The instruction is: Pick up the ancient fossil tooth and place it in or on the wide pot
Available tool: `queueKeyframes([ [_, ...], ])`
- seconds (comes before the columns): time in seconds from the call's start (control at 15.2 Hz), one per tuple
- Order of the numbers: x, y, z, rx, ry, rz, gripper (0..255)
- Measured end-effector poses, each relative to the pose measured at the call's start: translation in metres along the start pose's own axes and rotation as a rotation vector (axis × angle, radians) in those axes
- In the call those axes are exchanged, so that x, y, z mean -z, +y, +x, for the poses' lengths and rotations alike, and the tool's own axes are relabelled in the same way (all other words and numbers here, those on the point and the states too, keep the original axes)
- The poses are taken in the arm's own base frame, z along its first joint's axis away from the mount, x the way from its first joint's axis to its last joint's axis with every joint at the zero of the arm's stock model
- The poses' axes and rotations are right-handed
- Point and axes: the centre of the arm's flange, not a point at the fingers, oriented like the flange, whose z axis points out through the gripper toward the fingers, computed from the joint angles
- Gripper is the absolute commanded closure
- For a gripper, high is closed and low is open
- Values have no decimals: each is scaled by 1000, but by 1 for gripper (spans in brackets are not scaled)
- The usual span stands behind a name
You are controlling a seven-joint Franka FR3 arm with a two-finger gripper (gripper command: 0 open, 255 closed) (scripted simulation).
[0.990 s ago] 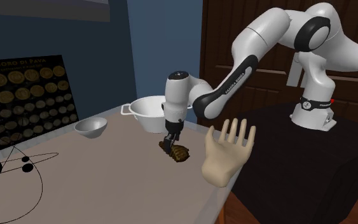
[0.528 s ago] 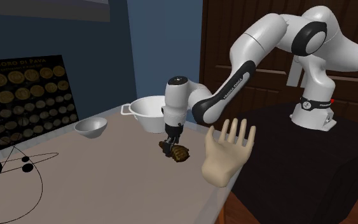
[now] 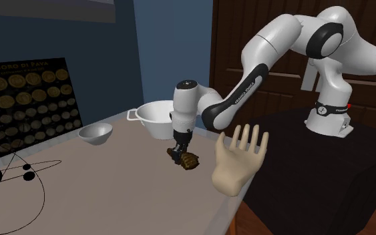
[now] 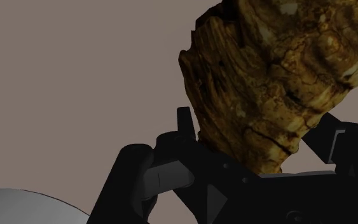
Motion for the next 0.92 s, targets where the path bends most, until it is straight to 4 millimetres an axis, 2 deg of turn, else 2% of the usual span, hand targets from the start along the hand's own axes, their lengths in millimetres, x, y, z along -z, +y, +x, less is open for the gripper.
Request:
queueKeyframes([
  [0.4,2,0,0,0,0,0,255],
  [0.92,42,4,5,0,0,0,255],
])
